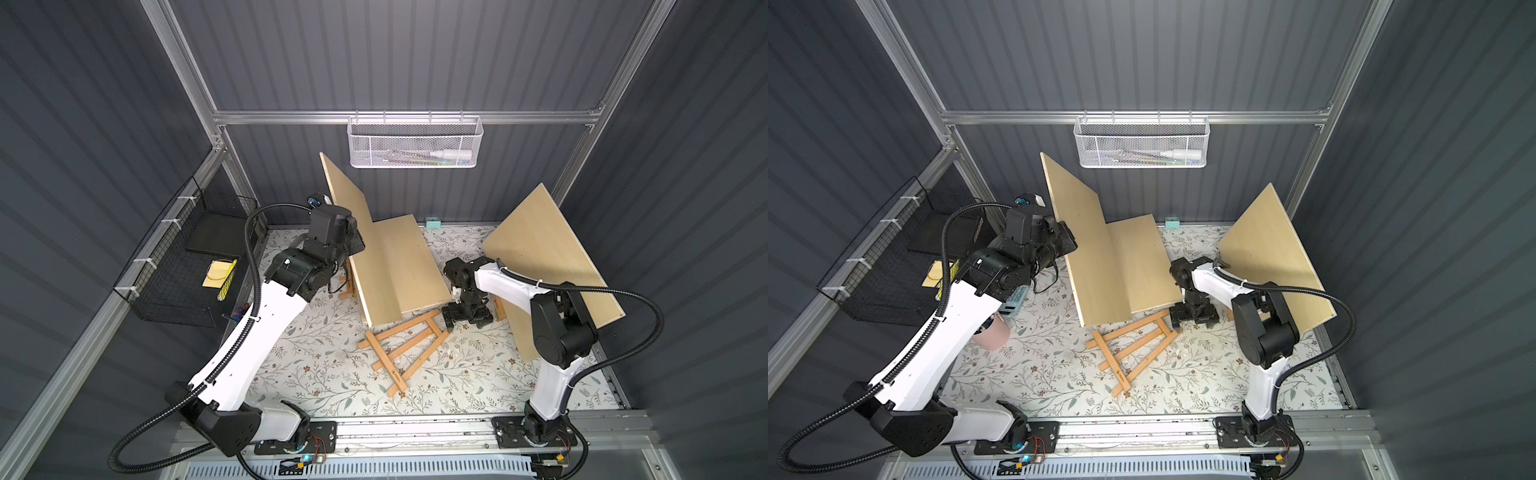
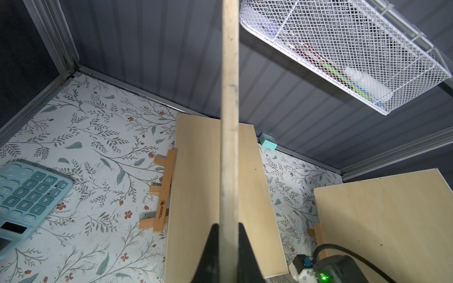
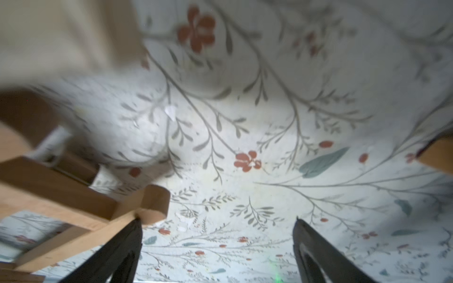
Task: Assemble the easel
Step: Adjust the easel at the center of the board.
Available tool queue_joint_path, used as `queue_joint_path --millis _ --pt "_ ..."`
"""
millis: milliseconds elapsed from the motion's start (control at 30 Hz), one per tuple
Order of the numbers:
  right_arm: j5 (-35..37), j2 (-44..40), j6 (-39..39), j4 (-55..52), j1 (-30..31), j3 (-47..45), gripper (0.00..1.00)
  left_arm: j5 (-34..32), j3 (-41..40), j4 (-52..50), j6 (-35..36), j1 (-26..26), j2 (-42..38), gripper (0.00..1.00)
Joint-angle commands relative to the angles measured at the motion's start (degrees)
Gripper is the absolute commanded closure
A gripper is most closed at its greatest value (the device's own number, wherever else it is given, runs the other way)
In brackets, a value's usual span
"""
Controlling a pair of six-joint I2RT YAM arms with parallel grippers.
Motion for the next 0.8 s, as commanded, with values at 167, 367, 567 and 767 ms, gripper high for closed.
queue_joint_path --millis 167,367,567,767 --pt "-8.93 -5.01 -8.31 6.99 8.74 -1.50 0.04 -0.71 1.88 11.74 -2.33 -0.25 -2.21 1.00" --pt "5.30 2.45 -5.68 2.03 11.81 4.00 0.03 -0.40 1.70 11.97 -2.71 -0.29 -2.58 1.00" --pt "16.19 1.92 -4.25 -0.49 11.58 1.91 0.02 -0.90 1.53 11.06 -2.66 -0.29 -3.22 1.00" --pt "18.97 1.74 -3.11 -1.20 6.19 2.29 0.01 -0.66 1.12 11.91 -3.01 -0.33 -3.09 1.00"
